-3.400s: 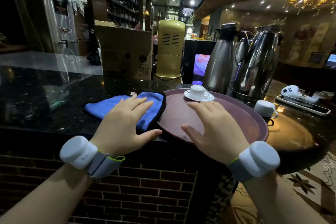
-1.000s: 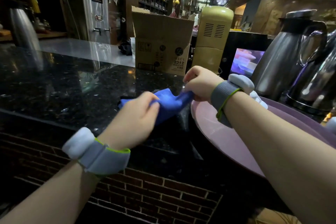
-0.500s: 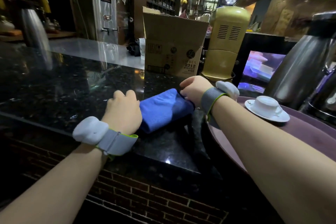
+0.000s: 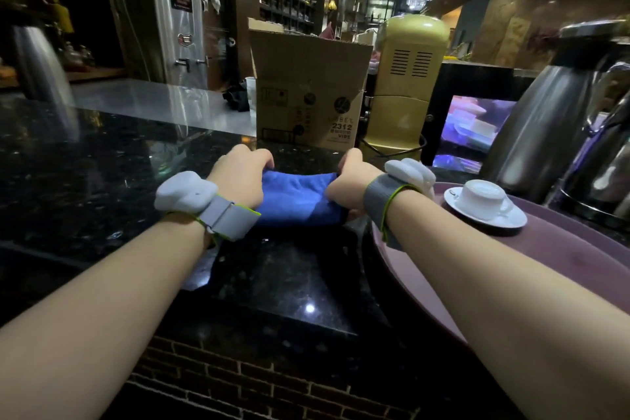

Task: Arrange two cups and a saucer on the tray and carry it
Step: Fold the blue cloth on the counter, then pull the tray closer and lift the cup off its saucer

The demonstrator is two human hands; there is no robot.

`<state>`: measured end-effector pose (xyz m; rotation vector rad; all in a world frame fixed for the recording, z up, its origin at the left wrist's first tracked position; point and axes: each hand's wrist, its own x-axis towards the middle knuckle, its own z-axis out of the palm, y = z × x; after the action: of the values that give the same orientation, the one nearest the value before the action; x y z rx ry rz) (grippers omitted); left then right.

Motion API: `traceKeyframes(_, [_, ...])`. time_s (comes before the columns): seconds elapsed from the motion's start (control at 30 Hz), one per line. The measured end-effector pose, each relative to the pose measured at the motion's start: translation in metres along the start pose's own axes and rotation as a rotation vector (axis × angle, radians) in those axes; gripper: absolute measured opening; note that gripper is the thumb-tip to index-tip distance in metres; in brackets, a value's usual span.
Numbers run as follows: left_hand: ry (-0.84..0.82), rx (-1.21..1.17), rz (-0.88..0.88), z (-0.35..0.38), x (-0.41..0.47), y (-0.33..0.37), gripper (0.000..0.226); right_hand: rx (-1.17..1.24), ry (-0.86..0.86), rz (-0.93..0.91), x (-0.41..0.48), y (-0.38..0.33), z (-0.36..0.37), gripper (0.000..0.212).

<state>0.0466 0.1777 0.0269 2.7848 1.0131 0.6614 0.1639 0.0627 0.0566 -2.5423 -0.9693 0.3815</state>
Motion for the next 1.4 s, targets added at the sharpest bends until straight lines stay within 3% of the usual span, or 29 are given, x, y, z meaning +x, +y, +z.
traceKeyframes(0.17, [-0.189, 0.343, 0.111, 0.021, 0.004, 0.011, 0.032, -0.14, -0.018, -0.074, -0.007, 0.006, 0.012, 0.051])
traceKeyframes(0.27, [-0.235, 0.535, 0.156, 0.025, 0.002, 0.012, 0.035, -0.215, -0.062, -0.069, -0.008, 0.001, 0.017, 0.054])
traceKeyframes(0.4, [-0.212, 0.535, 0.119, 0.02, 0.0, 0.017, 0.035, -0.254, -0.037, -0.12, -0.014, 0.006, 0.01, 0.052])
traceKeyframes(0.53, [-0.024, 0.173, 0.265, 0.003, 0.002, 0.051, 0.04, -0.079, 0.217, -0.184, -0.031, 0.028, -0.012, 0.04])
traceKeyframes(0.67, [-0.255, -0.531, 0.354, -0.008, -0.009, 0.126, 0.039, -0.043, 0.372, -0.21, -0.052, 0.07, -0.056, 0.026])
traceKeyframes(0.73, [-0.346, -0.627, 0.344, -0.002, -0.008, 0.16, 0.043, -0.03, 0.426, -0.162, -0.057, 0.1, -0.075, 0.023])
traceKeyframes(0.9, [-0.504, -0.815, 0.049, 0.026, 0.003, 0.212, 0.042, -0.071, 0.452, 0.053, -0.053, 0.173, -0.104, 0.023])
traceKeyframes(1.03, [-0.578, -0.936, -0.237, 0.047, 0.017, 0.234, 0.026, -0.128, 0.342, 0.219, -0.039, 0.215, -0.112, 0.022])
traceKeyframes(1.1, [-0.553, -0.951, -0.323, 0.052, 0.022, 0.244, 0.013, -0.137, 0.273, 0.232, -0.031, 0.229, -0.116, 0.011])
traceKeyframes(1.2, [-0.534, -0.939, -0.416, 0.063, 0.029, 0.257, 0.006, -0.17, 0.147, 0.233, -0.019, 0.244, -0.117, 0.031])
traceKeyframes(1.3, [-0.539, -0.952, -0.492, 0.07, 0.032, 0.26, 0.008, -0.339, 0.087, 0.174, -0.011, 0.247, -0.113, 0.023])
traceKeyframes(1.4, [-0.497, -0.967, -0.535, 0.075, 0.034, 0.265, 0.019, -0.521, 0.008, 0.088, 0.0, 0.247, -0.108, 0.046])
